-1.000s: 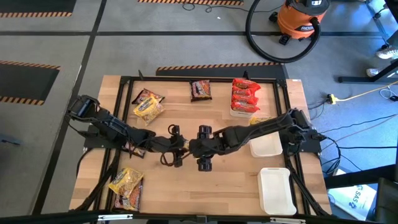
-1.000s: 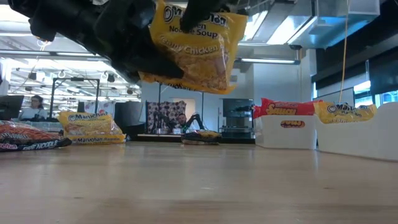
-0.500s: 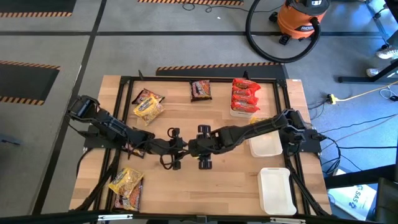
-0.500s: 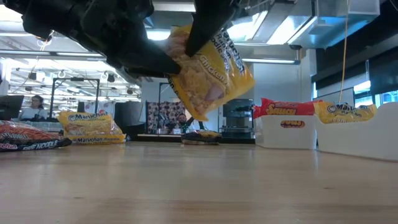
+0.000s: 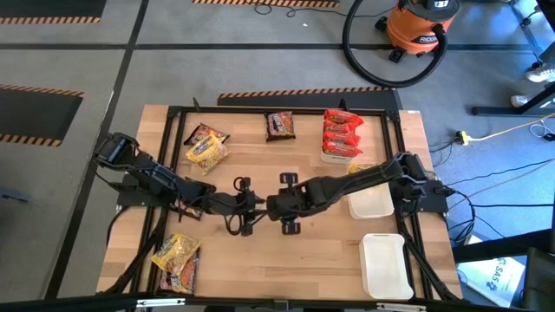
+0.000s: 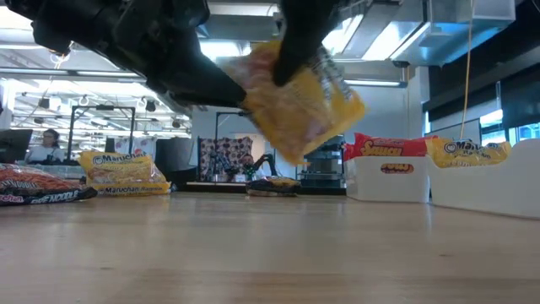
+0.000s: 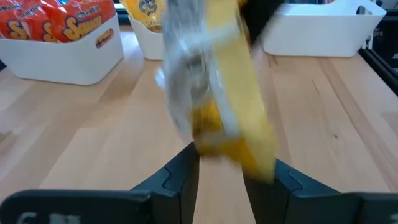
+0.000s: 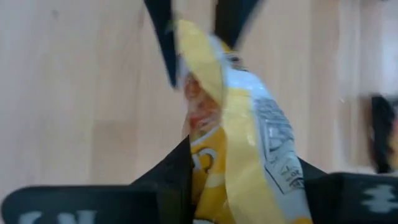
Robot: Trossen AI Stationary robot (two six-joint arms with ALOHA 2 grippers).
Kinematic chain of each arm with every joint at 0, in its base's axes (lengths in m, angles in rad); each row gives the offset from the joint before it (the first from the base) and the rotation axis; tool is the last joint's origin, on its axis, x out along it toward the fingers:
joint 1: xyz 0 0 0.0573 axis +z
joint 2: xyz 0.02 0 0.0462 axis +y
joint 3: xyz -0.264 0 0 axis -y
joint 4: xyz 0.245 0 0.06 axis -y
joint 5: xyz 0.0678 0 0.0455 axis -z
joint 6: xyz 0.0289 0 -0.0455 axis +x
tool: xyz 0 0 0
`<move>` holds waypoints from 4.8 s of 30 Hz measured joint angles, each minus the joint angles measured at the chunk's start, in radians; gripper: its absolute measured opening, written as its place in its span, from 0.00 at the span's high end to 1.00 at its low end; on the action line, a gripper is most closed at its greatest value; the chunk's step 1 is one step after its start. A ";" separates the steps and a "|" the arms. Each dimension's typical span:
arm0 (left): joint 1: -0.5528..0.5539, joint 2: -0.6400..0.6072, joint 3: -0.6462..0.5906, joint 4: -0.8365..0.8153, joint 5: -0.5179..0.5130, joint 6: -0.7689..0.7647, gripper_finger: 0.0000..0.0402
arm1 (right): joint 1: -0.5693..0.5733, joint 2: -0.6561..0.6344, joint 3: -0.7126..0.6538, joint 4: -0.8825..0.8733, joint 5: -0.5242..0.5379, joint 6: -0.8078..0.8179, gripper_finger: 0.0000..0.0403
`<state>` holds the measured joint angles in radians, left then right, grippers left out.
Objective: Sort Maruchan noodles
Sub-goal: Put the yellow noodle pack into the middle white bin
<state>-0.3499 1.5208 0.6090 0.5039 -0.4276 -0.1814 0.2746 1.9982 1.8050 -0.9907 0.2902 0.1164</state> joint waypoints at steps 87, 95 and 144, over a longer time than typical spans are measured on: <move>-0.058 0.000 0.000 -0.136 0.002 -0.051 0.72 | -0.164 -0.490 -0.849 -0.303 0.147 0.192 0.40; -0.058 0.000 0.000 -0.136 0.003 -0.051 0.72 | -0.164 -0.490 -0.850 -0.183 0.164 0.120 0.40; 0.084 -0.280 0.084 -0.576 0.001 -0.203 0.53 | -0.119 -0.503 -1.080 1.190 -0.186 0.110 0.40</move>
<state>-0.2657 1.2404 0.6932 -0.0725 -0.4263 -0.3845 0.1558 1.4956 0.7246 0.1993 0.1042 0.2264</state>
